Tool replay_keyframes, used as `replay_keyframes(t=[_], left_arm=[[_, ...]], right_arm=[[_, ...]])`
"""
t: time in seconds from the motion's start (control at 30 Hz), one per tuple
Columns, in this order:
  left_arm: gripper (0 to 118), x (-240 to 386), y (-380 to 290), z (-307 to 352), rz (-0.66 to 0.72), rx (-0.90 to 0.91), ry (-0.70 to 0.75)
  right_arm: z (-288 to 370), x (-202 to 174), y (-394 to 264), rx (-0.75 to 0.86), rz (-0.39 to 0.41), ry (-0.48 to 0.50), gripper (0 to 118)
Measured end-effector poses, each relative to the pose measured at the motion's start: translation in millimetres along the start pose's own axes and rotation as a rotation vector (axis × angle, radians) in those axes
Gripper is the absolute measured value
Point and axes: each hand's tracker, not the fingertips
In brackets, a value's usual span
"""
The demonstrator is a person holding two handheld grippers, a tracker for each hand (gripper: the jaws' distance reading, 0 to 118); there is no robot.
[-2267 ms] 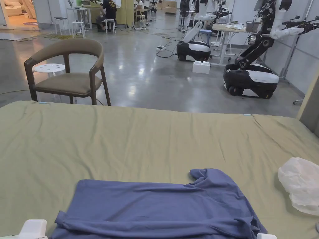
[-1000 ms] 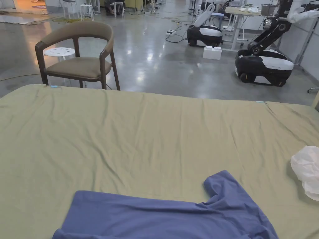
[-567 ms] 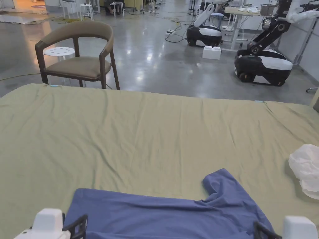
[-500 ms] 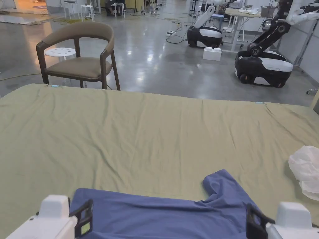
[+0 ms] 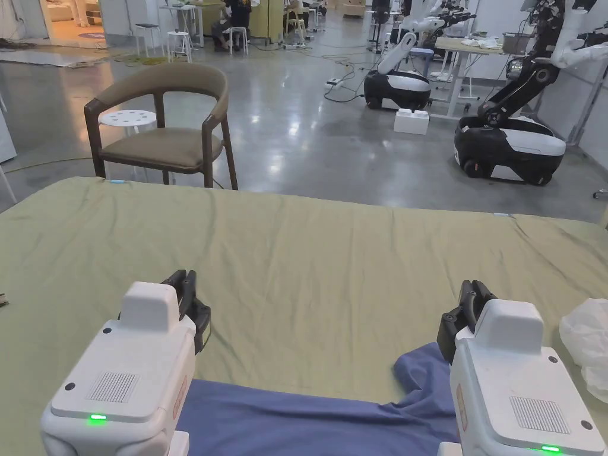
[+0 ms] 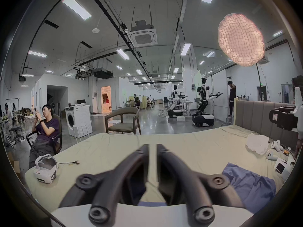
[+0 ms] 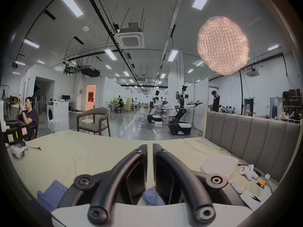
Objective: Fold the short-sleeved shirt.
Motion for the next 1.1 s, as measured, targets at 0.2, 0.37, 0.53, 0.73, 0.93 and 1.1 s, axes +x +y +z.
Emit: replay_keyframes(t=[0.2, 0.37, 0.53, 0.73, 0.93, 1.1], left_arm=[[0, -15.2, -4.5, -3.2, 0.007, -0.004, -0.010], [0, -53.3, -37.6, -48.0, 0.033, -0.292, -0.004], [0, -100.2, -99.7, -119.3, 0.108, -0.664, -0.049], [7, -124.2, -149.7, -188.3, 0.175, -0.866, -0.096], [75, -120.6, -177.7, -231.5, 0.153, -0.991, -0.117], [61, -101.7, -193.4, -232.5, 0.030, -1.044, -0.104]], right_arm=[[-8.6, 0.6, -0.4, -0.013, -0.019, 0.001, 0], [-15.7, 1.6, -8.5, -0.043, 0.002, 0.015, 0], [-25.9, 6.4, -25.9, -0.108, 0.031, 0.014, 0], [-40.7, 12.2, -51.4, -0.211, 0.057, 0.006, 0], [-45.5, 16.6, -74.6, -0.279, 0.101, -0.010, 0], [-48.5, 22.2, -88.7, -0.331, 0.107, -0.022, 0]])
